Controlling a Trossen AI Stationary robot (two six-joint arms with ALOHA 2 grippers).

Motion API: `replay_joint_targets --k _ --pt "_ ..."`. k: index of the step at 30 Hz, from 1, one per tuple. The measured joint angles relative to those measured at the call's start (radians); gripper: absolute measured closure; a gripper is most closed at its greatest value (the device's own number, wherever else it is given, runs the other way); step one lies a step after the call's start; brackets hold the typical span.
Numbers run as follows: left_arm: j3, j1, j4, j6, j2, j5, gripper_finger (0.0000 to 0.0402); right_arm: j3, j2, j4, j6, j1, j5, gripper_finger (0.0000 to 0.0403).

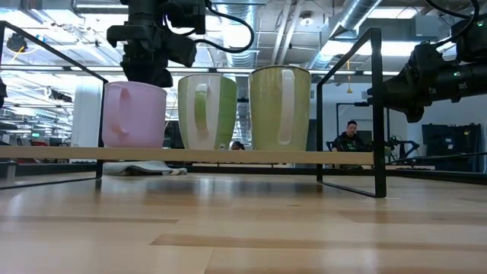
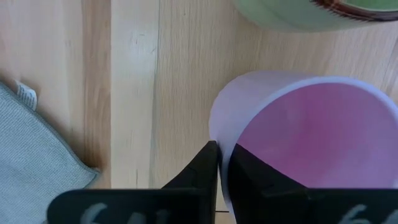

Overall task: Stack small to large cups/mugs on shelf
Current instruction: Put the pink mug on the shelf, then return to Home Position

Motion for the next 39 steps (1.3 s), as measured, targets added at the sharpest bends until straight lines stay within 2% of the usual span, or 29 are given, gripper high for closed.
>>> replay_joint_targets --k 8,27,32,39 --pt "0.001 0.0 0.0 -0.002 0.0 0.0 0.0352 0.0 0.0 0.0 0.0 0.0 0.0 0.0225" --pt "0.001 0.0 -0.01 0.018 0.0 0.03 0.0179 0.0 0.0 0.0 0.0 0.0 0.0 0.0225" --pt "0.001 0.0 -0.014 0.013 -0.002 0.029 0.0162 0.0 0.0 0.0 0.0 0.0 0.0 0.0225" --pt "0.03 0.0 -0.038 0.013 -0.004 0.03 0.0159 0.0 0.0 0.0 0.0 0.0 0.0 0.0225"
